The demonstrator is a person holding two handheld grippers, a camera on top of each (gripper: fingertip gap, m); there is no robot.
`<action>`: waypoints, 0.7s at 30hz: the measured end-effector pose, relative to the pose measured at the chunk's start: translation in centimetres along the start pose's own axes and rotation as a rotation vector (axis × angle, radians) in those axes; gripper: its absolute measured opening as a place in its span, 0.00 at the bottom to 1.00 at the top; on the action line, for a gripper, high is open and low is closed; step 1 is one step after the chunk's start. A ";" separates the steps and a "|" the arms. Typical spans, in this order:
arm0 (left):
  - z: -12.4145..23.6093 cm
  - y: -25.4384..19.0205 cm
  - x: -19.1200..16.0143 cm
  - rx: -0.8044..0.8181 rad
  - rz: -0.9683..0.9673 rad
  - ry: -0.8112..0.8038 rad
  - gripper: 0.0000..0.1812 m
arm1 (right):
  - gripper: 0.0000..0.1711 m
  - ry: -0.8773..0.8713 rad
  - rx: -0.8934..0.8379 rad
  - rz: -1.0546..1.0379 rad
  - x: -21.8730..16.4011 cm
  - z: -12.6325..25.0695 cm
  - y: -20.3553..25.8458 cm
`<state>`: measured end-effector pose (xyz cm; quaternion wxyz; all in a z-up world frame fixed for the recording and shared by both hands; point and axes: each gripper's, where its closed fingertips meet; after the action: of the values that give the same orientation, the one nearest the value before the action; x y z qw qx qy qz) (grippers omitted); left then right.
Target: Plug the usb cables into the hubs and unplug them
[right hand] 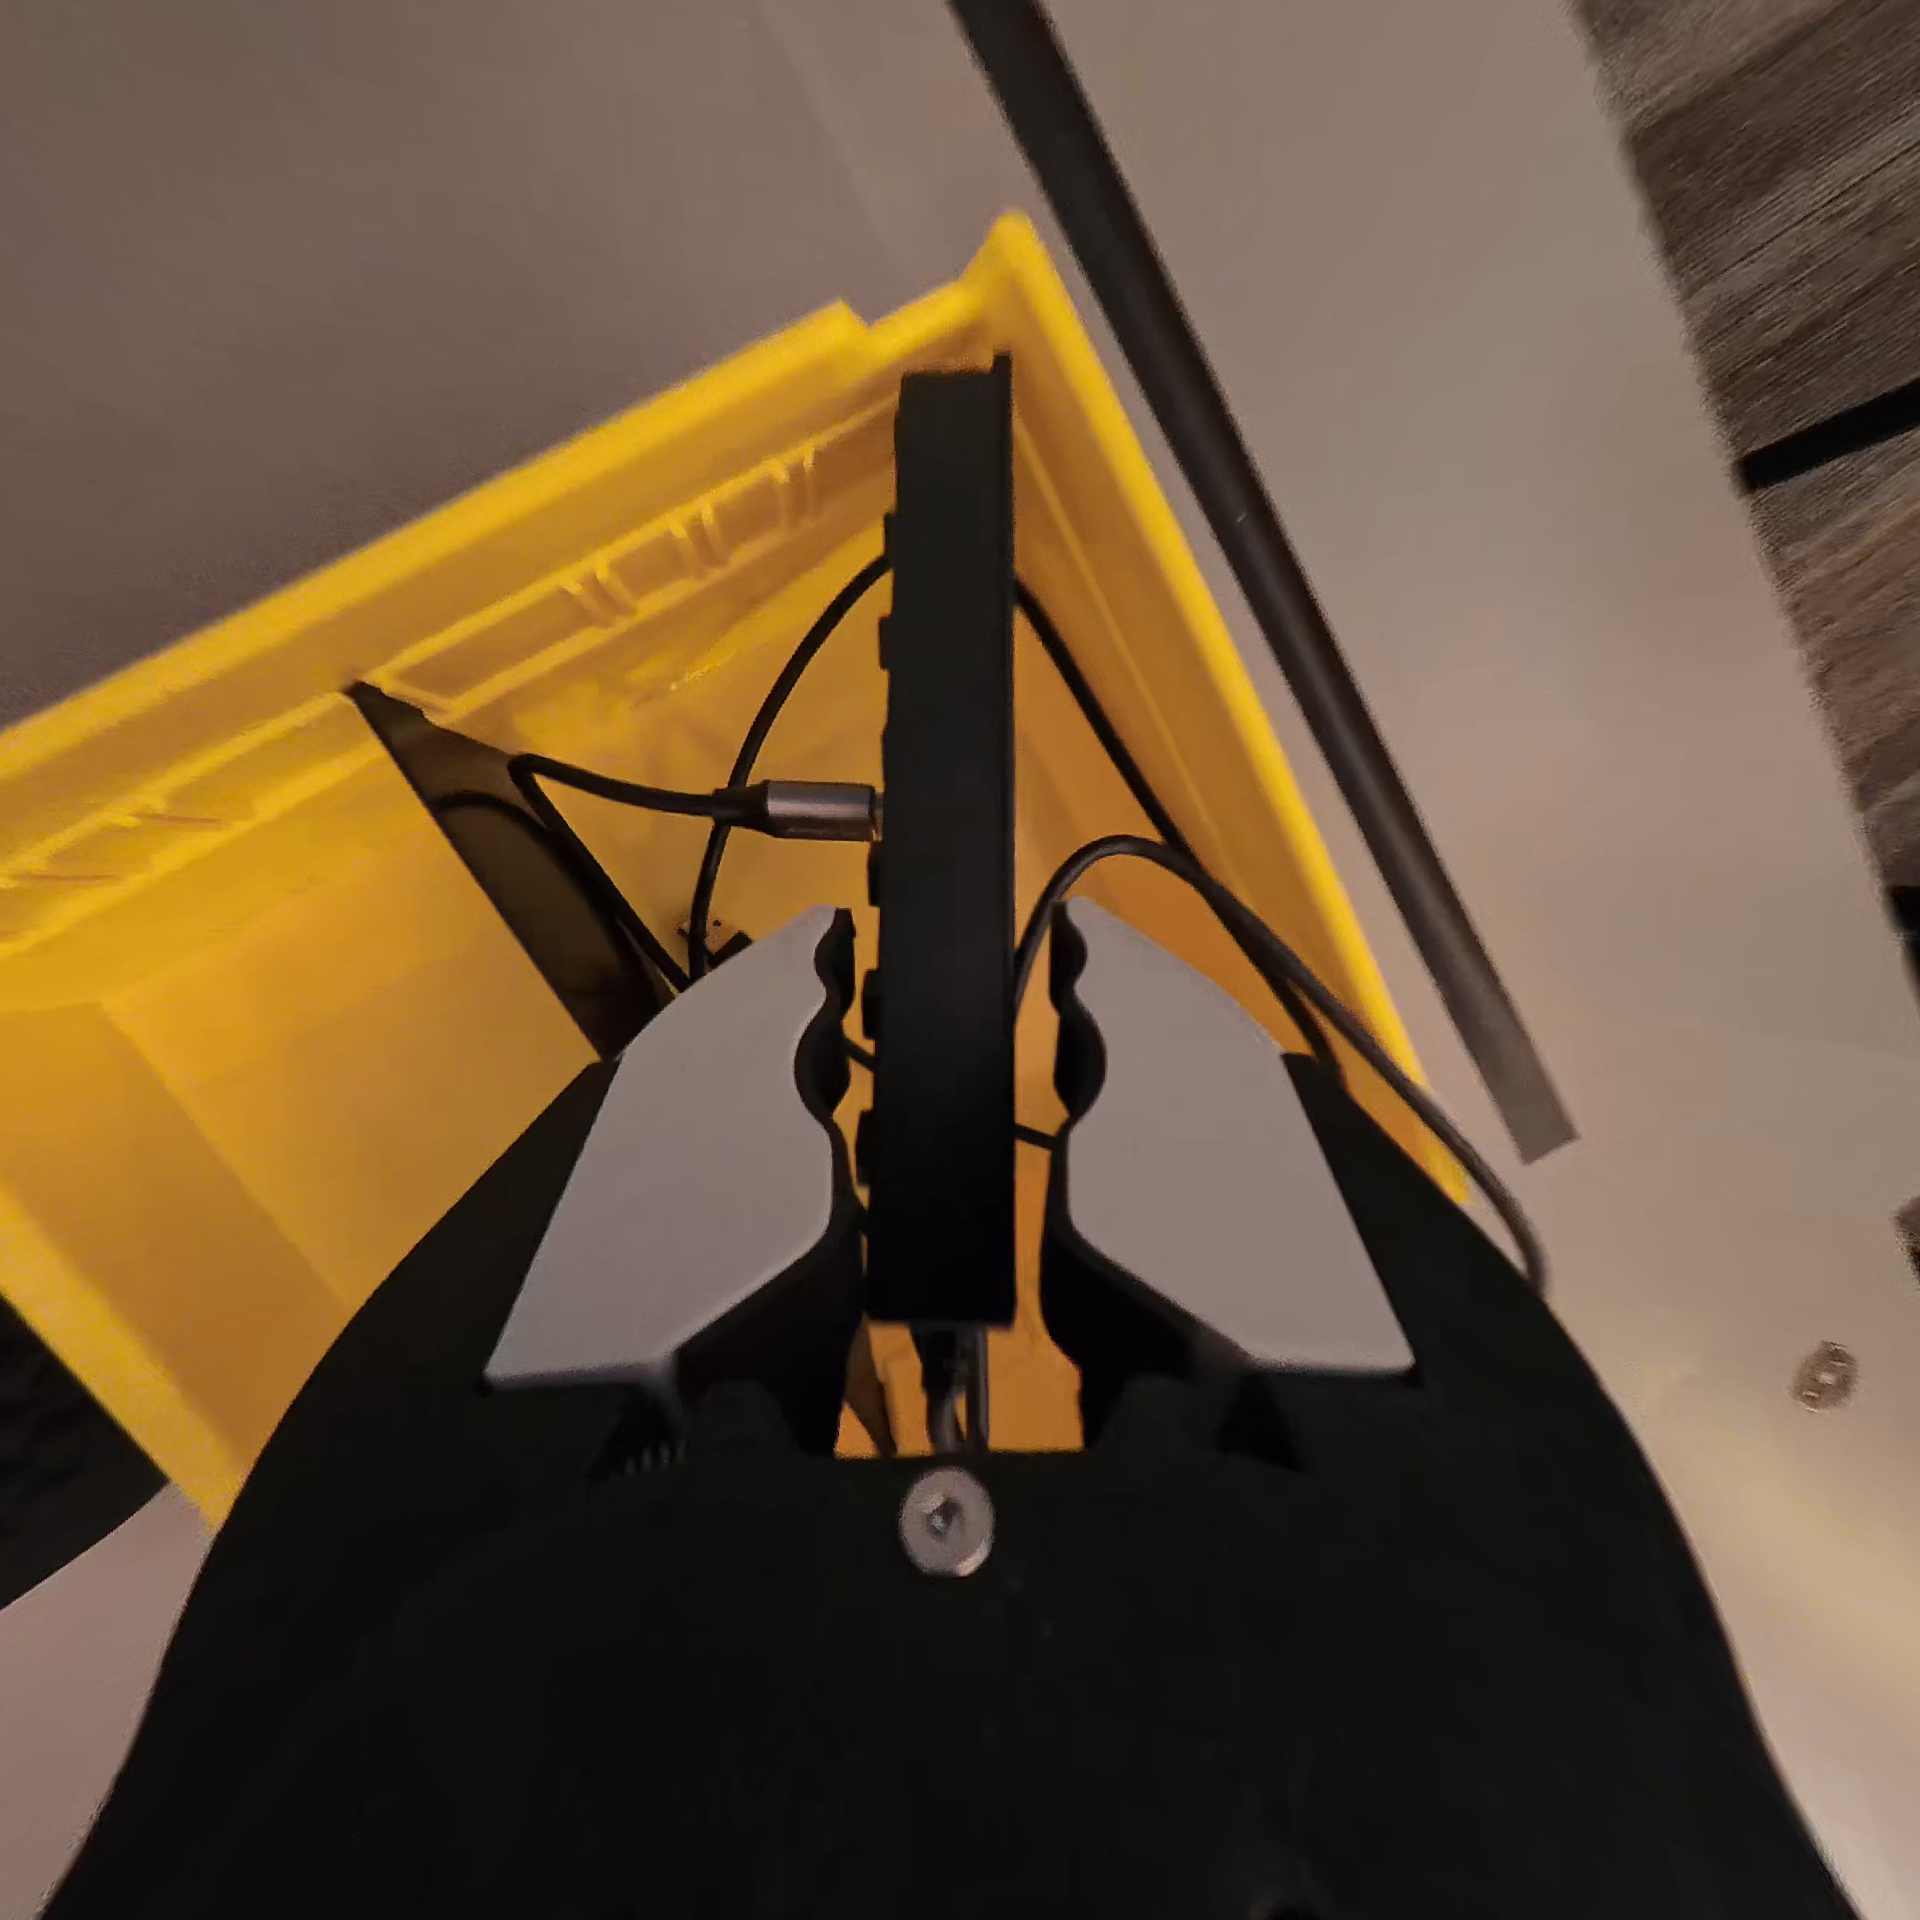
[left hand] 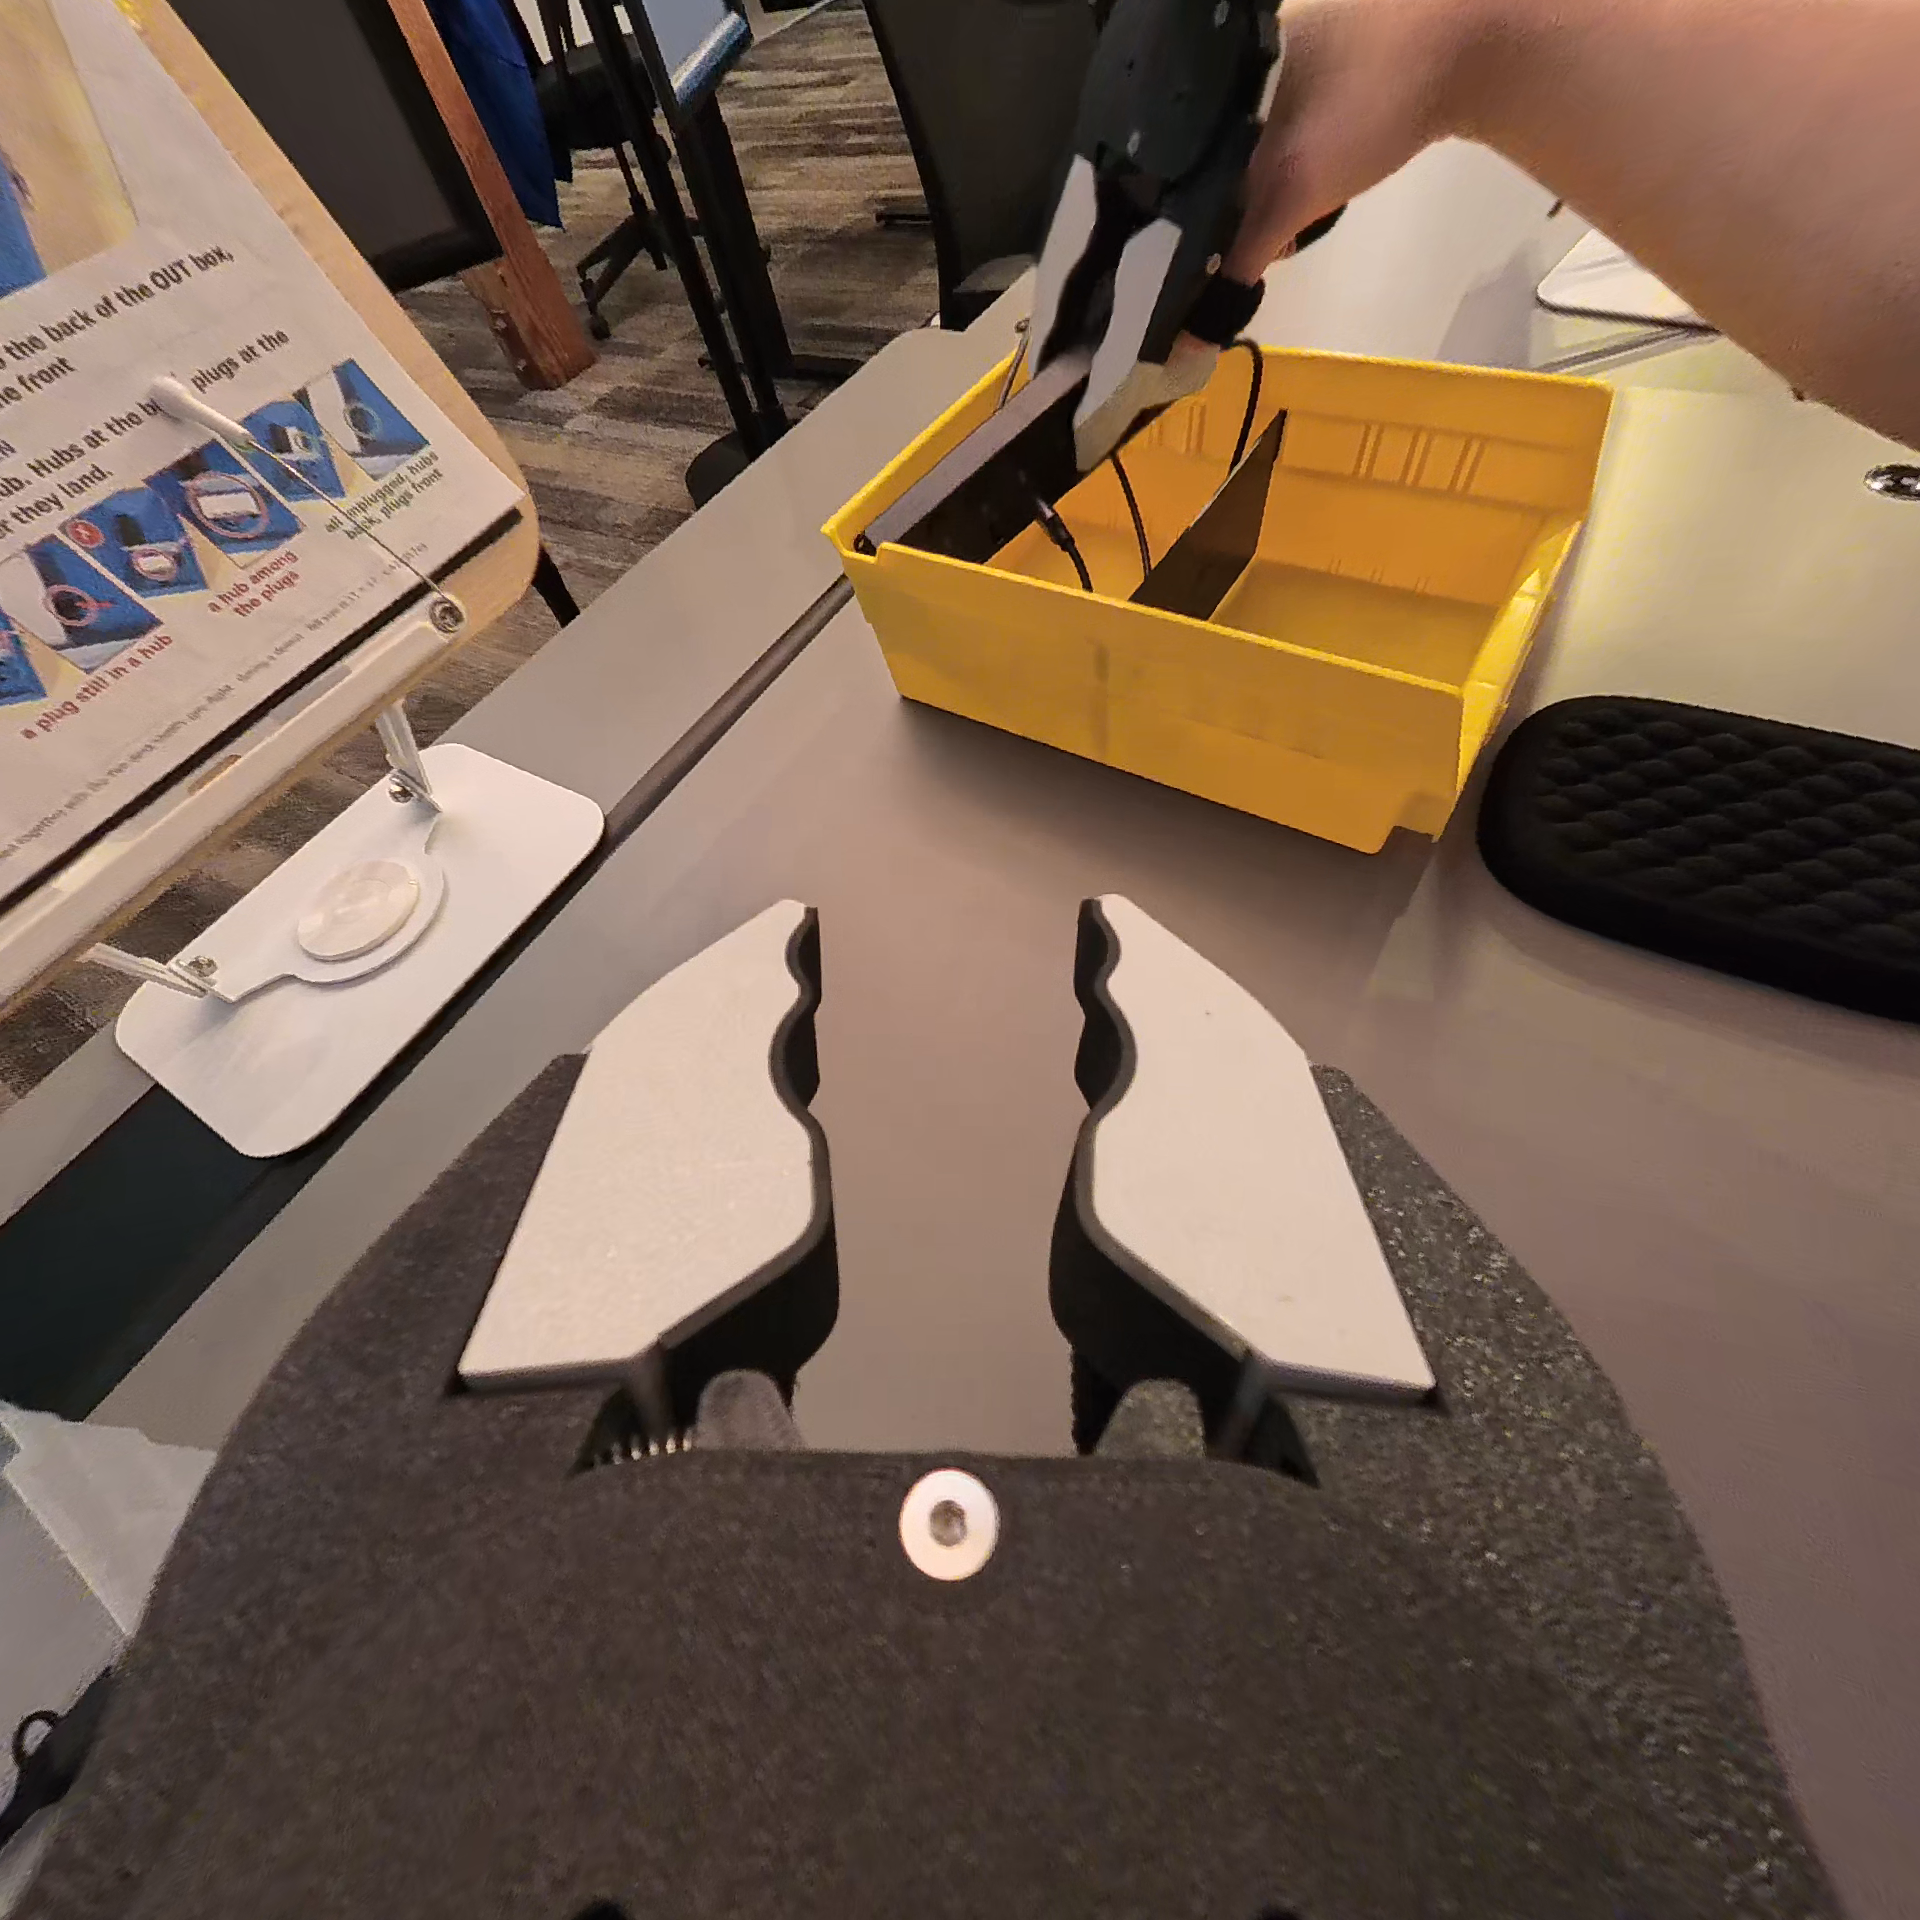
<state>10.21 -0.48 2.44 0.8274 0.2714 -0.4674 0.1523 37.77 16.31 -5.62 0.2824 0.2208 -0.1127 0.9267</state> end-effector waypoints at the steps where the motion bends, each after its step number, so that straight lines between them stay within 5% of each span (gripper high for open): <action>1: 0.2 0.1 0.1 0.002 0.002 -0.007 0.26 | 0.22 -0.038 -0.014 0.007 0.7 1.1 0.0; 8: 1.3 1.6 -0.3 0.056 0.007 0.003 0.26 | 0.15 -0.341 -0.182 -0.070 5.5 11.5 -0.4; 13: 1.9 3.7 -1.2 0.155 0.021 0.033 0.26 | 0.15 -0.756 -0.192 -0.119 10.3 17.3 5.5; 18: 2.8 6.4 -2.6 0.301 0.043 0.092 0.26 | 0.17 -1.113 -0.190 -0.150 12.0 19.2 9.6; 21: 3.9 8.2 -3.1 0.414 0.073 0.101 0.26 | 0.23 -1.121 -0.211 -0.224 12.8 18.4 8.1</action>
<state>1.75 3.89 3.88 0.7704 0.4103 -0.3938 0.2882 29.96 9.60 15.88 0.2964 0.6589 -0.3125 0.6167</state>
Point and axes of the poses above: each gripper's, where its closed fingertips meet, z back along the fingers, x out of its top, y = z × x across the jaws, and after that the axes turned 10 degrees about -z, right-handed
